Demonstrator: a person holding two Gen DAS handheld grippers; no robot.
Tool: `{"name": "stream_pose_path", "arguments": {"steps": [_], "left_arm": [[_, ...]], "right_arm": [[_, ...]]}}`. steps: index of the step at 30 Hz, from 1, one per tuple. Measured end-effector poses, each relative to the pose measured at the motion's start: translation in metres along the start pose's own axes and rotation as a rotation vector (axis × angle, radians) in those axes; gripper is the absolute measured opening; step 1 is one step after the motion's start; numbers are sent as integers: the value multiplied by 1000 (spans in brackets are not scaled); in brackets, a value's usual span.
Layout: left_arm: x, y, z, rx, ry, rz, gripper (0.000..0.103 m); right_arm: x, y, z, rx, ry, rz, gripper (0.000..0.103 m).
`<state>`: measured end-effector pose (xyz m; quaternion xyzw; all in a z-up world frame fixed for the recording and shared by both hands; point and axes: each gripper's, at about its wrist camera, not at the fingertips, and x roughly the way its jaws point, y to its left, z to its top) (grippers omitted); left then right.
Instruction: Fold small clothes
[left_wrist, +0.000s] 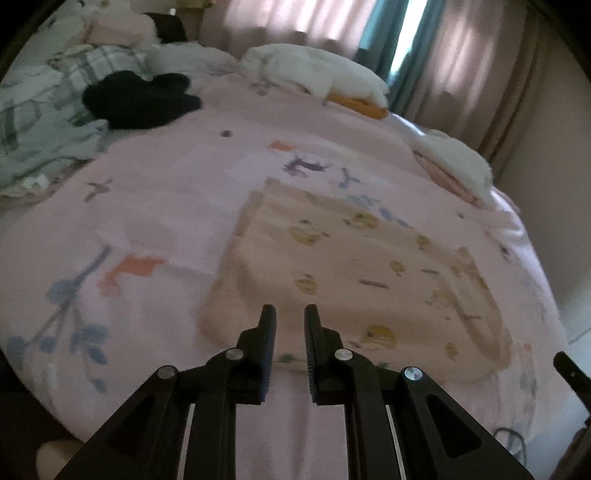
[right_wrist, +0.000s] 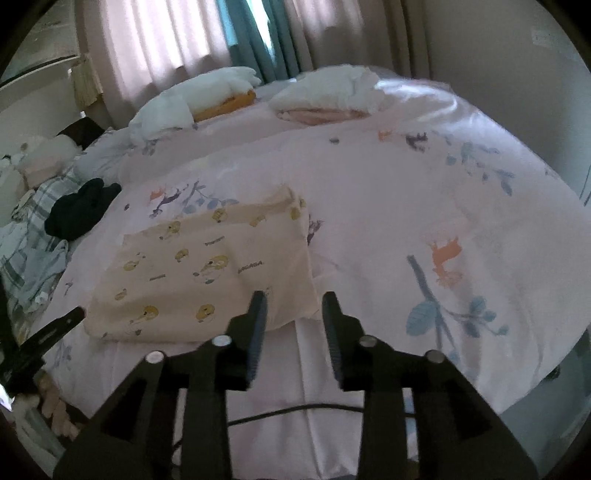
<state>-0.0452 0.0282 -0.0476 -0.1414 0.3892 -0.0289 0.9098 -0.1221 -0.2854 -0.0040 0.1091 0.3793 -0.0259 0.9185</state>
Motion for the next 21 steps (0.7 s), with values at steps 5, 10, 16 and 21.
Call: {"name": "stream_pose_path", "arguments": {"steps": [5,10,16,21], "left_arm": [[-1,-18,-3,32,-2,-32,11],[-9,-24,-1,23,-10,-79,35],[-7,-18,-4,40,-126,-89,57],[13,-1,-4,-11,-77,-110,57]], "right_arm": [[-38,13,4,-81,-58,-4,58],[-50,26,4,-89,-84,37,78],[-19,41,-5,-97,-43,77,86],[19,40,-16,-9,34,131,86]]}}
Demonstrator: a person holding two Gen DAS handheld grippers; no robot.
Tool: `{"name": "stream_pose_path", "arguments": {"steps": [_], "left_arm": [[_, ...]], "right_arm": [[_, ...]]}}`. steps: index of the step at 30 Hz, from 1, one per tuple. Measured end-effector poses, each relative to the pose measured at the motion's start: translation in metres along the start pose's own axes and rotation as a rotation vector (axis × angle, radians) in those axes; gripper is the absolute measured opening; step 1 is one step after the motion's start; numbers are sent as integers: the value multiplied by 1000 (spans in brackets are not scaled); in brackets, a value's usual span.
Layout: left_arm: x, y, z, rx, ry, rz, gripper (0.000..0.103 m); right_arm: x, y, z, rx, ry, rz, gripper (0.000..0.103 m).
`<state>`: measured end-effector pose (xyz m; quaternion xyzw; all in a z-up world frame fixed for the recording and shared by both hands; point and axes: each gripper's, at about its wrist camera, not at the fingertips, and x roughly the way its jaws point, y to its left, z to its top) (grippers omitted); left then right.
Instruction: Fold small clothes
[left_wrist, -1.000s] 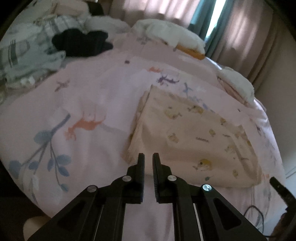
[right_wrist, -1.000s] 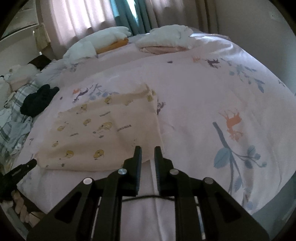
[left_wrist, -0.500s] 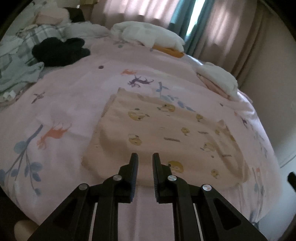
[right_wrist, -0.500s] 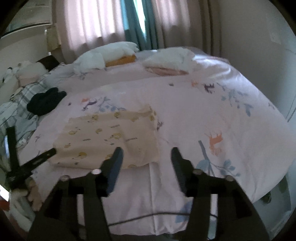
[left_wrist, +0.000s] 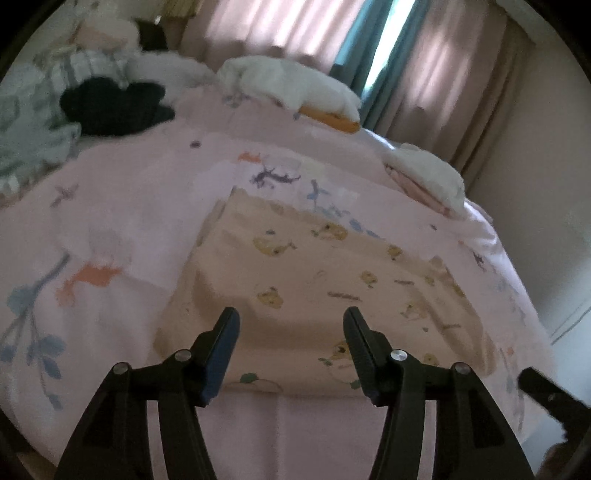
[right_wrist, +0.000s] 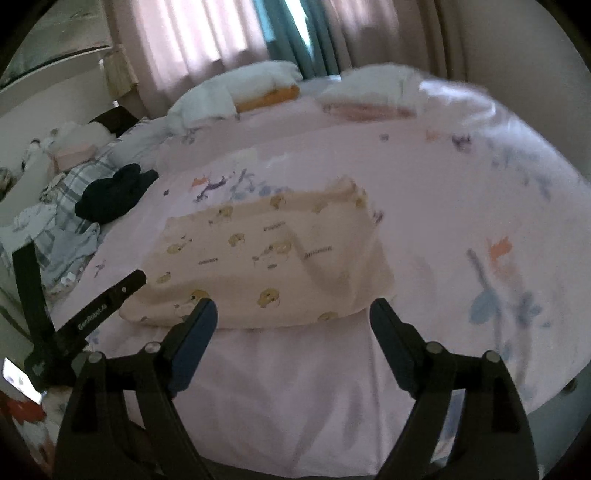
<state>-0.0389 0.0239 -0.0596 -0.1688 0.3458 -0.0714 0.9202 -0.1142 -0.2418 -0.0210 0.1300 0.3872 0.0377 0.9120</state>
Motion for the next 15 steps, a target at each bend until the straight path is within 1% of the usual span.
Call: {"name": "stream_pose_path", "arguments": {"steps": [1,2,3,5,8,12,13,15], "left_arm": [[2,5,0,-22,3,-5,59],[5,9,2,-45,5,-5,62],[8,14,4,-60,9,8,64],[11,17,7,-58,10,53,64],[13,23,8,-60,-8,106,64],[17,30,8,-70,16,132,65],[18,31,7,-66,18,129,65],[19,34,6,-57,29,120,65]], "right_arm": [[4,1,-1,9,8,1,86],[9,0,-2,16,18,1,86],[14,0,-3,21,24,2,86],[23,-2,-3,41,35,-3,86],[40,-12,-4,118,68,17,86],[67,-32,-11,276,122,37,86],[72,-35,-14,303,127,36,87],[72,-35,-16,330,78,46,88]]}}
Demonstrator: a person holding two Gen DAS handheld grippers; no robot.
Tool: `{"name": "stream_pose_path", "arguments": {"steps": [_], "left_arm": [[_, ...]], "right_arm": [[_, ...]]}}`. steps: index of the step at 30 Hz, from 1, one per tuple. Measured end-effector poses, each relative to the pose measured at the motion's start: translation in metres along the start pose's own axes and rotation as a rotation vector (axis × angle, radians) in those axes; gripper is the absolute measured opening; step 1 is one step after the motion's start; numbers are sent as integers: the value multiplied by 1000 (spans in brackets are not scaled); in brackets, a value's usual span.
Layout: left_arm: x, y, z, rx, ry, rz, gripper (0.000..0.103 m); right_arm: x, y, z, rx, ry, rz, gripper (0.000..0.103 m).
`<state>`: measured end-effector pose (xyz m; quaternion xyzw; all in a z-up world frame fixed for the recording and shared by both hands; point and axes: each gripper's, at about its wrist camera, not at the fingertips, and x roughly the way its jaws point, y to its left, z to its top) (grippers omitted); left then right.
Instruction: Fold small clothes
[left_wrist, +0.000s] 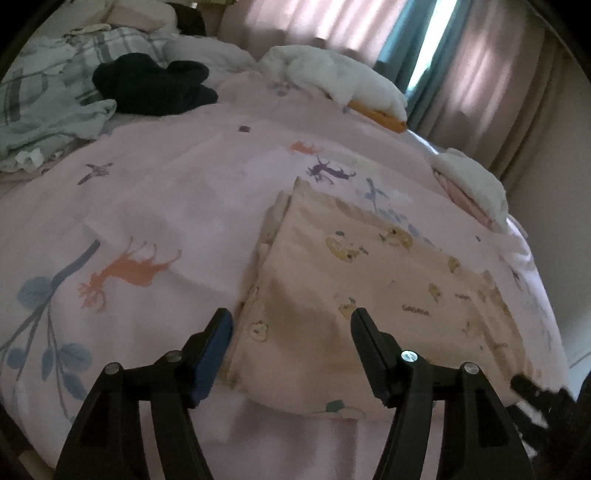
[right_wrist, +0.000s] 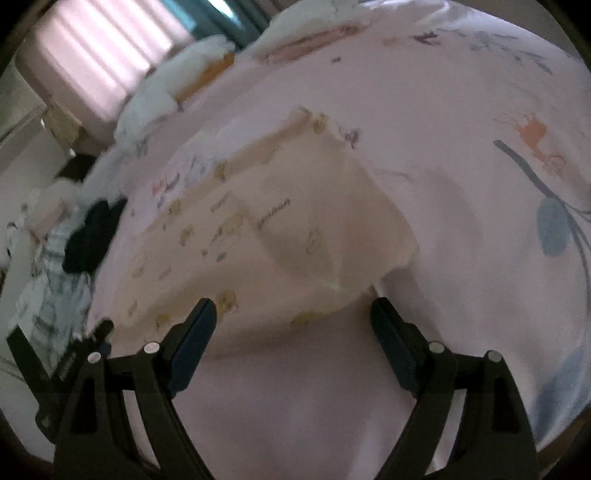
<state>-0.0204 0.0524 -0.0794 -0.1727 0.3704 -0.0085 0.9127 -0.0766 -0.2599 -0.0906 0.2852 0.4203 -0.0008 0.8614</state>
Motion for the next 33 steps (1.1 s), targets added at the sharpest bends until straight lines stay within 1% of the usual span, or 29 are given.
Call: {"name": "stream_pose_path", "arguments": {"steps": [4,8,10,12,15,18,20,24,33], "left_arm": [[7,5,-3,13,48,-3,65],[14,14,-3,-4,91,-1,65],[13,15,-4,11,83,-10,66],[14,14,-5,22,87,-15,69],[16,12,-5,30,96,1,70],[19,9,-5,56,97,23,70],[21,6,-6,80,99,40,70],[20,5,-7,95,95,54,70],[20,7,-8,112,99,41,70]], "right_arm": [[3,2,2,57,-14,39,96],[8,0,5,129,-34,121,97],[12,-2,8,183,-48,175,97],[18,-1,10,232,-59,218,97],[23,3,16,261,-71,222,95],[28,8,18,275,-83,222,87],[31,8,21,266,-79,208,82],[33,7,21,257,-94,181,72],[36,4,23,236,-105,148,70]]}}
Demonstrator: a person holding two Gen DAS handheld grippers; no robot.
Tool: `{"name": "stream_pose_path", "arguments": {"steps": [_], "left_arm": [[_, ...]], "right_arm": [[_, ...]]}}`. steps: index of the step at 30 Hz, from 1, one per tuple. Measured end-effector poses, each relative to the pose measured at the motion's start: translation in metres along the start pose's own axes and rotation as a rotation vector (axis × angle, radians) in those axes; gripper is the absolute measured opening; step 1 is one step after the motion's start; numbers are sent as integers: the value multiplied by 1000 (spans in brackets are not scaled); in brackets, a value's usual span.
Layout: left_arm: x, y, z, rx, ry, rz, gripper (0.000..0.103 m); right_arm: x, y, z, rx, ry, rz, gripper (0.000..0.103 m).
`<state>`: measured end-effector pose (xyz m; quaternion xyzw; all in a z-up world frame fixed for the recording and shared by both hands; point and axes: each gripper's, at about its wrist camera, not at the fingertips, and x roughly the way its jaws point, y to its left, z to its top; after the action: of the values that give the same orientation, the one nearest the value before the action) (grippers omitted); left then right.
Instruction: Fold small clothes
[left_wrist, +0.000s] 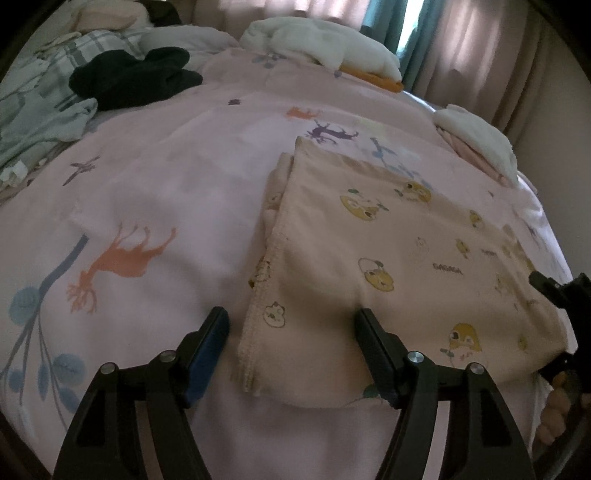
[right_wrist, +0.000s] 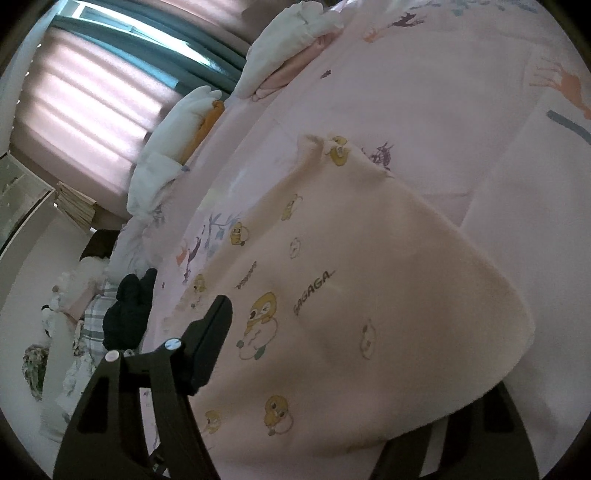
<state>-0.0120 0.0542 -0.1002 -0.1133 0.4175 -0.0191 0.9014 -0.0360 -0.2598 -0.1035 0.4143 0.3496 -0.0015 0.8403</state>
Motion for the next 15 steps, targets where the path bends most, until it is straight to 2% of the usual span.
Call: {"name": "stream_pose_path", "arguments": {"steps": [5,8,10,12,15], "left_arm": [[-3,6,-1,-14,6,-31,71],[-4,8,-2,-16,9,-47,71],[-5,9,-2,-19,10,-50,71],[-6,9,-2,-27,12,-49,71],[-7,13,-1,-38,20,-42,70]], "right_arm": [[3,-1,1,-14,-13,-7,67],[3,-5,0,-6,-26,-23,53],[2,-11,1,10,-38,-30,34],[2,-20,1,29,-47,-41,19],[2,-27,1,22,-55,-14,17]]}}
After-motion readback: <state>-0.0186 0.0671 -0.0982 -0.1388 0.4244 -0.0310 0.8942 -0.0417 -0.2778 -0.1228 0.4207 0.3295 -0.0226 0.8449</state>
